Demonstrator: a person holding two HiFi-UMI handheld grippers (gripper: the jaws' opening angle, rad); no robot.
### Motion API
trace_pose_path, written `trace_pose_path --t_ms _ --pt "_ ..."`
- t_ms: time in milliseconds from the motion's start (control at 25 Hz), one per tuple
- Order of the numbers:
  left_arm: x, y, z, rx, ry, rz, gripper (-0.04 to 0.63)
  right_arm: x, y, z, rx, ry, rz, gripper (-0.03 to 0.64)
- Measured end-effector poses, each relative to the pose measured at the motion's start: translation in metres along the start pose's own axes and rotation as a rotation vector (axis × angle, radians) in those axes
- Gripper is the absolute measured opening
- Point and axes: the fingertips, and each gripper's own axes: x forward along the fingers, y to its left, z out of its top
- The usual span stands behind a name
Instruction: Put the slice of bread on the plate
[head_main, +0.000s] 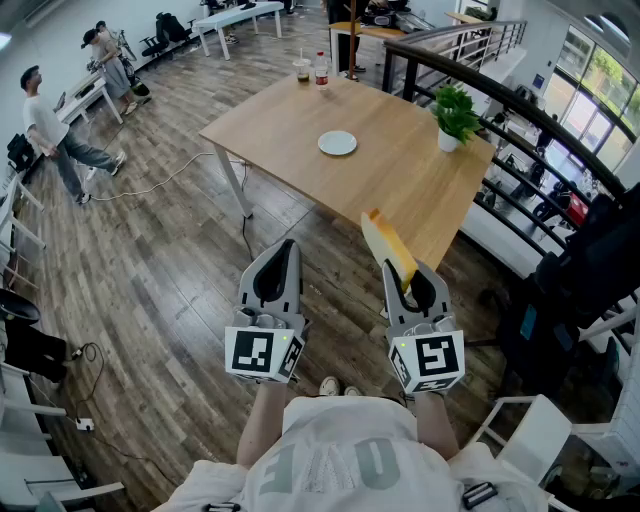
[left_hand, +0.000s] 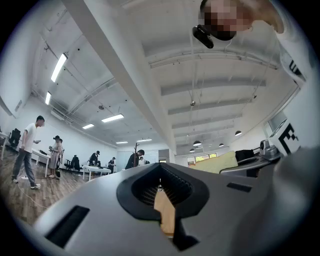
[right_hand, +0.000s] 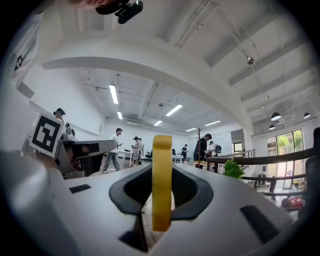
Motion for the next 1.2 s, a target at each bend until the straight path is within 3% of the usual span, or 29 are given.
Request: trace_pose_path --t_ms 280,600,920,1200 --pt "0.001 0.001 -0.002 0.037 -0.002 -0.010 0.009 0.002 0.005 0.000 -0.012 -0.006 -0.010 0.089" --pt "0.004 0.008 -0.007 0.018 0.001 -0.034 0.008 0.007 0.005 0.006 -0.003 -0.032 -0.025 0.089" --pt "-0.003 0.040 -0.018 -0.007 0.014 -0.025 0.009 0.019 0.024 -0.001 0.014 -0.024 -0.027 0.089" --pt "0.019 0.055 -0.019 -0.019 0.026 -0.039 0.009 0.038 0.006 0.001 0.018 -0.005 -0.057 0.089"
